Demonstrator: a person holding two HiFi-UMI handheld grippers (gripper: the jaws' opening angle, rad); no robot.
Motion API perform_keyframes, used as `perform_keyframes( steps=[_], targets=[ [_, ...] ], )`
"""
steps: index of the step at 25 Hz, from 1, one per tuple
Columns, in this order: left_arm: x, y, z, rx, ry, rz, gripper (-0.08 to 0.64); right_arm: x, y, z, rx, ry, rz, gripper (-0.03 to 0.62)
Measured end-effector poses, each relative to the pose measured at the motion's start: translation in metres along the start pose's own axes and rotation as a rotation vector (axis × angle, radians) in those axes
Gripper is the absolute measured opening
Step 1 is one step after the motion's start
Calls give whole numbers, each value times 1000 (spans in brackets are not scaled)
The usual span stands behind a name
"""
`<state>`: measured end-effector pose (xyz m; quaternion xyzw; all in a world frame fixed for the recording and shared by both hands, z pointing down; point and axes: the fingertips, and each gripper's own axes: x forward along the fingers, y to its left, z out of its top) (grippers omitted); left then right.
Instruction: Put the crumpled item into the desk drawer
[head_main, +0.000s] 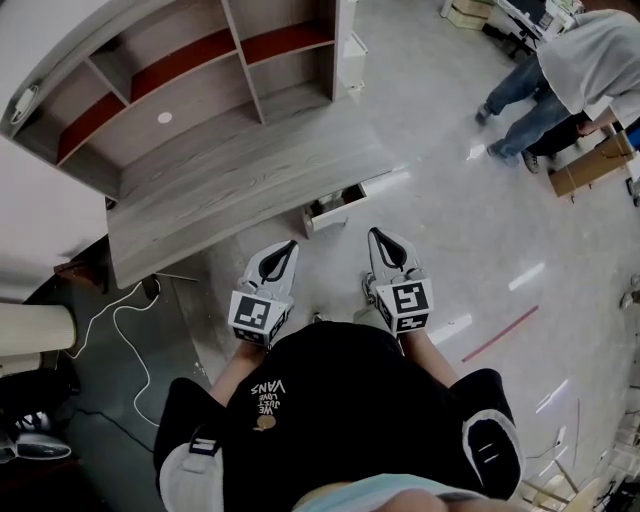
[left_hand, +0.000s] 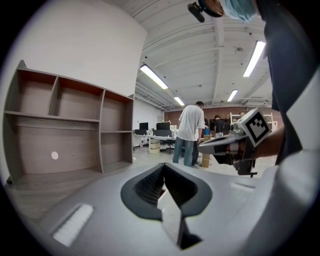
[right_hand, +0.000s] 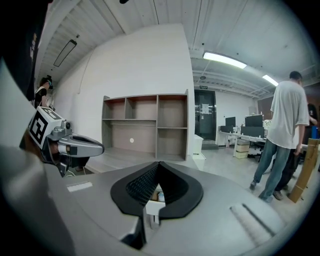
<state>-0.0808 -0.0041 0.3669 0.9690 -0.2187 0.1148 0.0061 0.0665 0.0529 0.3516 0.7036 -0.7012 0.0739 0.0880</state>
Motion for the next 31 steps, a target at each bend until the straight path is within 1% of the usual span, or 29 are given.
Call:
perform_keyframes(
  steps=[4, 8, 14, 16, 22, 31],
  targets=[
    [-2, -2, 2, -7, -16, -1, 54, -4, 3, 0, 16, -2, 2, 2],
    [-3, -4, 3, -9, -31, -5, 54, -8, 6, 1, 12, 1, 6, 2],
    [-4, -7, -2, -37, -28, -13, 54, -11, 6, 0, 18, -2, 2, 2],
    [-4, -9, -2, -46, -30, -16, 54, -13, 6, 0, 23, 13, -3, 2],
    [-8, -9, -9, -41, -8, -8, 54, -15, 7, -3, 29, 0, -1, 2],
    [-8, -8, -9, -58, -23, -4, 54, -13, 6, -7, 29, 16, 8, 2]
  ],
)
